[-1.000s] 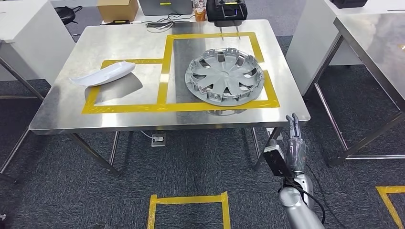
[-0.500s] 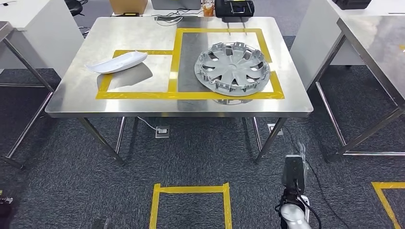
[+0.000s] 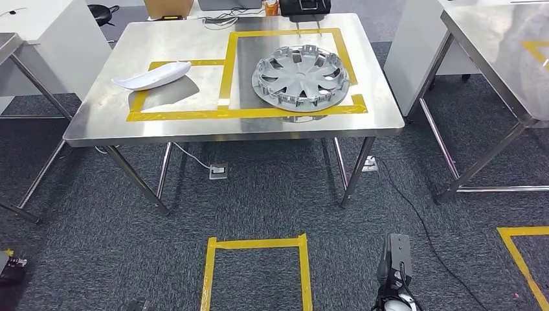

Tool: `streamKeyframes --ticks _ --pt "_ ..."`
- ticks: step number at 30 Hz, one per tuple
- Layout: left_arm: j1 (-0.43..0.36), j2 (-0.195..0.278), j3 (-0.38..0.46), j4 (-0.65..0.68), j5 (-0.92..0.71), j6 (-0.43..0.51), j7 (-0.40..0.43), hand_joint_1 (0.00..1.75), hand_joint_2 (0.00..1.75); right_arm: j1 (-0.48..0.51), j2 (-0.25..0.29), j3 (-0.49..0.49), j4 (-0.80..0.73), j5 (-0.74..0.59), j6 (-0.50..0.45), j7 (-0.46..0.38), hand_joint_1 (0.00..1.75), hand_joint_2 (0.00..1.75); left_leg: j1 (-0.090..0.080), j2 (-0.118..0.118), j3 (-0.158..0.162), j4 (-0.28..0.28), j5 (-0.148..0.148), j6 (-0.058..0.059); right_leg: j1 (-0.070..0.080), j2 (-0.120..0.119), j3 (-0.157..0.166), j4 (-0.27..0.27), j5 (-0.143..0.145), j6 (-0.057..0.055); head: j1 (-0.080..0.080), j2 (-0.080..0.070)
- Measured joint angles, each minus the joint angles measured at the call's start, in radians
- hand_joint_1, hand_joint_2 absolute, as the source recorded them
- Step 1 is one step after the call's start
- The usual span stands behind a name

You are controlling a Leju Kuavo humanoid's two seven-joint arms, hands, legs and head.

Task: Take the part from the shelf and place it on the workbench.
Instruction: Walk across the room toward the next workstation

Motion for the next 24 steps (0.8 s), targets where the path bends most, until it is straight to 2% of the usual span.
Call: streamKeyframes --ticks 1,2,3,4,5,6,7,8,9,10,12,13,14,16,17,18,19,20,21,22,23,24 --pt "0.0 0.0 0.0 0.0 0.0 0.0 0.0 0.0 0.0 0.0 0.0 0.0 0.005 0.0 0.0 0.0 0.0 0.0 0.001 0.0 -0.013 0.067 -0.04 -0.003 0.001 0.0 -0.011 0.001 0.01 0.0 0.0 0.0" --pt "-0.001 0.0 -0.001 0.001 0.0 0.0 0.0 0.0 0.0 0.0 0.0 0.0 0.009 0.0 0.0 0.0 0.0 0.0 0.001 0.0 -0.017 0.119 -0.059 -0.003 0.003 0.0 -0.023 0.002 0.02 0.0 -0.001 0.0" --pt "-0.001 0.0 -0.002 0.001 0.0 0.0 0.0 0.0 0.0 0.0 0.0 0.0 0.014 -0.002 0.002 0.001 0.0 0.0 0.001 0.0 -0.008 0.141 -0.054 0.0 0.006 0.001 -0.034 0.002 0.03 0.001 -0.001 0.0" --pt "-0.001 0.0 -0.002 0.001 0.0 0.0 0.0 0.0 0.0 0.0 0.0 0.0 0.019 -0.008 0.006 0.005 0.0 0.0 0.0 0.0 0.019 0.127 -0.034 0.005 0.009 0.001 -0.045 0.003 0.038 0.002 -0.001 0.0" --pt "-0.001 0.0 -0.003 0.001 0.0 0.0 0.0 0.0 0.0 -0.001 0.0 0.0 0.026 -0.017 0.012 0.012 0.0 0.0 -0.002 -0.001 0.065 0.074 -0.009 0.015 0.012 0.001 -0.054 0.003 0.046 0.003 -0.001 0.0" --pt "-0.002 0.002 -0.003 0.001 0.0 0.0 0.002 0.0 0.0 -0.002 0.002 0.0 0.035 -0.029 0.022 0.02 0.0 0.0 -0.007 -0.002 0.12 -0.002 0.003 0.028 0.014 0.001 -0.061 0.003 0.053 0.004 0.0 0.0" --pt "-0.004 0.003 -0.004 0.001 0.0 0.001 0.003 0.0 0.0 -0.003 0.004 0.0 0.047 -0.043 0.033 0.029 0.0 0.0 -0.011 -0.002 0.172 -0.078 0.006 0.04 0.016 0.001 -0.065 0.002 0.06 0.007 0.0 0.0" --pt "-0.005 0.005 -0.004 0.001 0.0 0.002 0.006 0.0 0.0 -0.006 0.005 -0.001 0.063 -0.056 0.044 0.036 0.0 0.0 -0.016 -0.003 0.209 -0.135 0.002 0.048 0.016 0.001 -0.068 0.002 0.067 0.011 0.001 0.0" --pt "-0.006 0.007 -0.005 0.001 0.0 0.002 0.011 0.0 0.0 -0.009 0.006 -0.001 0.082 -0.069 0.054 0.043 0.0 0.0 -0.021 -0.004 0.227 -0.166 -0.004 0.053 0.013 0.0 -0.07 0.001 0.074 0.017 0.001 0.0" --pt "-0.007 0.009 -0.007 0.001 0.0 0.002 0.015 0.0 0.0 -0.011 0.006 -0.001 0.104 -0.081 0.063 0.049 0.0 0.0 -0.025 -0.004 0.23 -0.177 -0.001 0.055 0.011 0.0 -0.071 -0.002 0.081 0.024 0.001 0.0" --pt "-0.008 0.011 -0.01 0.001 0.0 0.003 0.023 0.0 0.0 -0.015 0.006 -0.002 0.155 -0.101 0.078 0.056 0.0 0.0 -0.023 0.0 0.226 -0.196 0.024 0.063 0.009 0.0 -0.079 0.003 0.08 0.032 0.0 0.0" --pt "-0.01 0.011 -0.011 0.002 0.0 0.003 0.025 0.0 0.0 -0.016 0.005 -0.003 0.181 -0.108 0.084 0.058 0.0 0.0 -0.021 0.001 0.221 -0.207 0.039 0.068 0.01 0.001 -0.089 0.021 0.06 0.031 0.002 0.0" --pt "-0.012 0.011 -0.012 0.002 0.0 0.003 0.026 0.0 0.0 -0.019 0.003 -0.003 0.208 -0.112 0.088 0.06 0.0 0.0 -0.018 0.003 0.212 -0.215 0.053 0.07 0.009 0.001 -0.106 0.061 0.025 0.027 0.004 0.0" --pt "-0.014 0.01 -0.013 0.002 0.0 0.003 0.028 0.0 0.0 -0.023 -0.001 -0.004 0.252 -0.117 0.091 0.064 0.0 0.0 -0.019 0.004 0.184 -0.215 0.076 0.074 0.007 0.001 -0.147 0.184 -0.055 0.023 0.008 0.0" --pt "-0.014 0.01 -0.013 0.002 0.0 0.003 0.029 0.0 0.0 -0.025 -0.003 -0.004 0.271 -0.117 0.092 0.065 0.0 0.0 -0.019 0.005 0.168 -0.213 0.087 0.072 0.005 0.001 -0.161 0.243 -0.077 0.029 0.008 0.0" --pt "-0.014 0.009 -0.013 0.002 0.0 0.003 0.03 0.0 0.0 -0.025 -0.004 -0.004 0.285 -0.117 0.092 0.065 0.0 0.0 -0.018 0.006 0.152 -0.211 0.097 0.07 0.002 0.001 -0.16 0.276 -0.077 0.04 0.008 0.0" --pt "-0.014 0.009 -0.013 0.002 0.0 0.003 0.031 0.0 0.0 -0.025 -0.005 -0.004 0.298 -0.117 0.092 0.065 0.0 0.0 -0.016 0.006 0.137 -0.207 0.105 0.067 -0.001 0.001 -0.143 0.275 -0.061 0.054 0.008 0.0" --pt "-0.014 0.008 -0.013 0.002 0.0 0.003 0.031 0.0 0.0 -0.026 -0.006 -0.004 0.309 -0.117 0.092 0.065 0.0 0.0 -0.014 0.007 0.122 -0.201 0.112 0.063 -0.005 0.001 -0.109 0.239 -0.036 0.068 0.008 0.0" --pt "-0.014 0.008 -0.013 0.002 0.0 0.003 0.032 0.0 0.0 -0.029 -0.006 -0.004 0.317 -0.117 0.092 0.065 0.0 0.0 -0.012 0.008 0.107 -0.191 0.118 0.059 -0.01 0.001 -0.061 0.171 -0.021 0.078 0.008 0.0" --pt "-0.014 0.008 -0.013 0.002 0.0 0.004 0.032 0.0 0.0 -0.033 -0.006 -0.004 0.324 -0.117 0.093 0.065 0.0 0.0 -0.011 0.008 0.093 -0.179 0.121 0.054 -0.01 0.001 -0.014 0.098 -0.02 0.079 0.01 0.0" --pt "-0.014 0.008 -0.014 0.001 0.0 0.004 0.032 0.0 0.0 -0.036 -0.006 -0.004 0.329 -0.117 0.093 0.064 0.0 0.0 -0.011 0.009 0.081 -0.168 0.126 0.047 -0.009 0.002 0.02 0.042 -0.025 0.074 0.01 0.0" --pt "-0.014 0.009 -0.014 0.001 0.001 0.004 0.033 0.0 0.0 -0.04 -0.006 -0.003 0.335 -0.118 0.093 0.064 0.0 0.0 -0.012 0.01 0.072 -0.159 0.13 0.041 -0.007 0.003 0.038 0.006 -0.034 0.067 0.011 0.0"
